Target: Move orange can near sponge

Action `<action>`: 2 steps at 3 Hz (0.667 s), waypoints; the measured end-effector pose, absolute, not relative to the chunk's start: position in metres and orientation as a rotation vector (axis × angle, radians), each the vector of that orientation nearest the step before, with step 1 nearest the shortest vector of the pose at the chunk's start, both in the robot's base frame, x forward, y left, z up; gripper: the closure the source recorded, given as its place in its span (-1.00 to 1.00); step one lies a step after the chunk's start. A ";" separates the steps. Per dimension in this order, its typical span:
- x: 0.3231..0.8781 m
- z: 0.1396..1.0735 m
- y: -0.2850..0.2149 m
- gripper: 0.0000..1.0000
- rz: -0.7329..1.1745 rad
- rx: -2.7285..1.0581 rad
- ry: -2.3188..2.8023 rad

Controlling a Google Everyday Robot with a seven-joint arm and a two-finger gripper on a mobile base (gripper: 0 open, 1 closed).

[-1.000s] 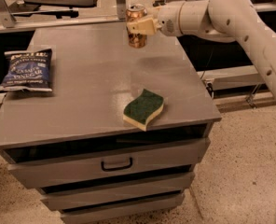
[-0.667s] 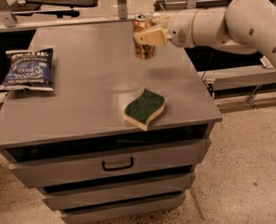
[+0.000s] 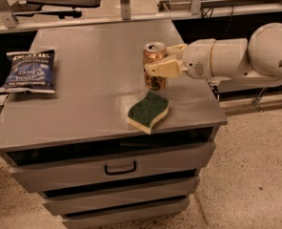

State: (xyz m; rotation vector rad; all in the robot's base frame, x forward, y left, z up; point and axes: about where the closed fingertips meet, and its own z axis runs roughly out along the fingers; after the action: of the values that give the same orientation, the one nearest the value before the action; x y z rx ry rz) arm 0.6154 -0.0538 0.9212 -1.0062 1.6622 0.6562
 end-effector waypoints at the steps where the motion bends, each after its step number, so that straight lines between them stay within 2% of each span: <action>1: 0.599 0.911 -0.061 0.68 0.674 -1.020 1.671; 2: 0.593 0.903 -0.064 0.22 0.683 -1.028 1.669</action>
Offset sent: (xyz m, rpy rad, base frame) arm -0.0296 -0.0205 -0.0283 -0.0010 0.0201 0.0289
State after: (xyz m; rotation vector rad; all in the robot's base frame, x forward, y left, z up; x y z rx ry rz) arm 0.5927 -0.0641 0.9028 -1.0281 1.6687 0.6827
